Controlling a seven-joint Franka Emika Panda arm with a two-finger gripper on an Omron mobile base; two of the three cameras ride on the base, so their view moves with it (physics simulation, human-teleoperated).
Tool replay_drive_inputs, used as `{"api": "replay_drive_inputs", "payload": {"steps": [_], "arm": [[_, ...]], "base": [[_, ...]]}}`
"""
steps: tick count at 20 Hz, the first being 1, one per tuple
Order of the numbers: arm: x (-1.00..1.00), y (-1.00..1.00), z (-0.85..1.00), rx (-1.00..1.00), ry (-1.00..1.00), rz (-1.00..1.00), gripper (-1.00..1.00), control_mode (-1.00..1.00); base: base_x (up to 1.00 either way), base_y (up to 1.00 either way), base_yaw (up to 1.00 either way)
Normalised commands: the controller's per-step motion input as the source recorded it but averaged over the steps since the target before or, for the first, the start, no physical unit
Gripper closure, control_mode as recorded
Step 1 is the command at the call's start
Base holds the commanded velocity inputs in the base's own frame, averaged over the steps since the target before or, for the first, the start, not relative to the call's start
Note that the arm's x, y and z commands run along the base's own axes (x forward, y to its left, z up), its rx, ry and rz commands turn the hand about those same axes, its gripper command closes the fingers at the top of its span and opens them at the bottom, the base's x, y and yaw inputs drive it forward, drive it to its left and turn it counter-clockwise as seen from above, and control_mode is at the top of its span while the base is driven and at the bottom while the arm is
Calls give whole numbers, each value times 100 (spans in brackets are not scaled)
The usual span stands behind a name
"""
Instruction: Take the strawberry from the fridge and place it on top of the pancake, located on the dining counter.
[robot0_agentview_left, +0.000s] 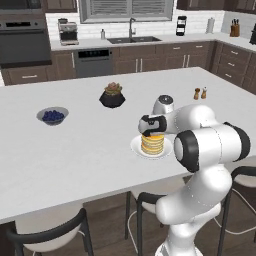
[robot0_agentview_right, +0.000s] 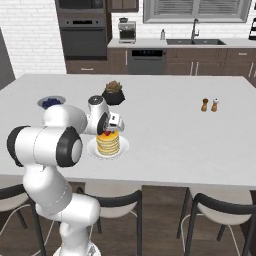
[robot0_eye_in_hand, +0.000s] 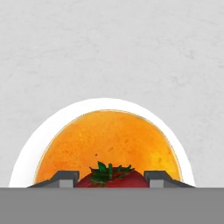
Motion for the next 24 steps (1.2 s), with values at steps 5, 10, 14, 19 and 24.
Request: {"api": "replay_drive_inputs", "payload": {"steps": [5, 10, 14, 19, 24], "arm": [[0, 0, 0, 0, 0, 0, -100, -100], [0, 0, 0, 0, 0, 0, -100, -100], [0, 0, 3, 0, 0, 0, -100, -100], [-1, 0, 47, 0, 1, 0, -100, -100], [-53, -2, 76, 0, 0, 0, -100, -100]], "base": [[0, 0, 0], [0, 0, 0], [0, 0, 0], [0, 0, 0], [0, 0, 0]]}}
